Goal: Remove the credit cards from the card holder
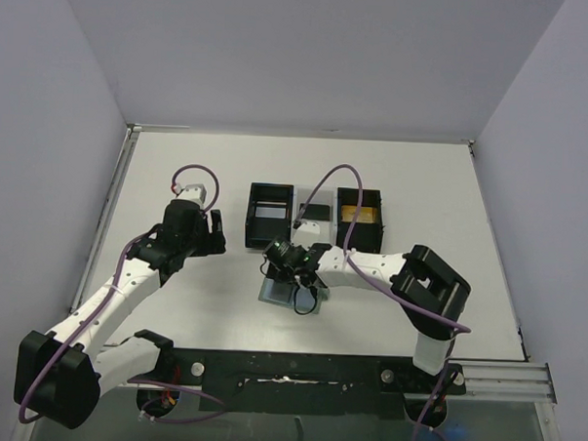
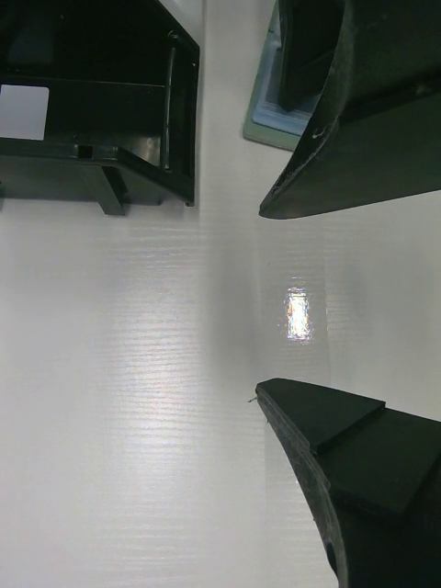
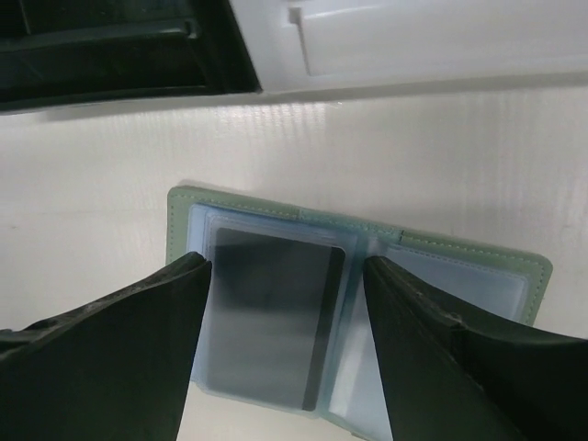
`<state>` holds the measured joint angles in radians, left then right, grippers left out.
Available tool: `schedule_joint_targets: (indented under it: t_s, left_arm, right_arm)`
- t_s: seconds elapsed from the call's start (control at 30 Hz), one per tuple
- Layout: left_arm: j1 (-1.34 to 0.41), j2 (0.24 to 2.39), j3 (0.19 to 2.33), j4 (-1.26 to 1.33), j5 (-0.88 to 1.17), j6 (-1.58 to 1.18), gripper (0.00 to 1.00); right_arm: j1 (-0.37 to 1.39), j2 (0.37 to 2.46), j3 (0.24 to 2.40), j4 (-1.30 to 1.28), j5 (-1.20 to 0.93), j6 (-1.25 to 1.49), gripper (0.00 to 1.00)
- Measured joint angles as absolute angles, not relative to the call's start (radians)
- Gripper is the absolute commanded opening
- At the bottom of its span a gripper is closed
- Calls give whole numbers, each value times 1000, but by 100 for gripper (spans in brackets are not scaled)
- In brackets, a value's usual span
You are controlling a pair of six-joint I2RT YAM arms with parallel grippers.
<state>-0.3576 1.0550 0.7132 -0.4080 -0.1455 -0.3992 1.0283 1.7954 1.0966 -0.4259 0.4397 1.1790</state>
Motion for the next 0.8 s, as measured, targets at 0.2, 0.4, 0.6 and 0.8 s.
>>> schedule_joint_targets:
  t_s: [0.2, 0.4, 0.6, 0.8]
  left_arm:
    - [-356, 1055, 713, -408, -145, -399, 70]
    - [-356, 1055, 713, -408, -144, -399, 70]
    - [-356, 1055, 713, -408, -144, -399, 70]
    - [-356, 1055, 713, -408, -142, -399, 70]
  right_arm:
    - [1029, 1829, 1142, -433, 416, 1152, 71]
    - [1029, 1843, 1163, -458, 406, 1115, 64]
    - [1029, 1848, 1178, -476, 399, 1068, 63]
    - [1029, 1868, 1205, -493, 397, 1036, 58]
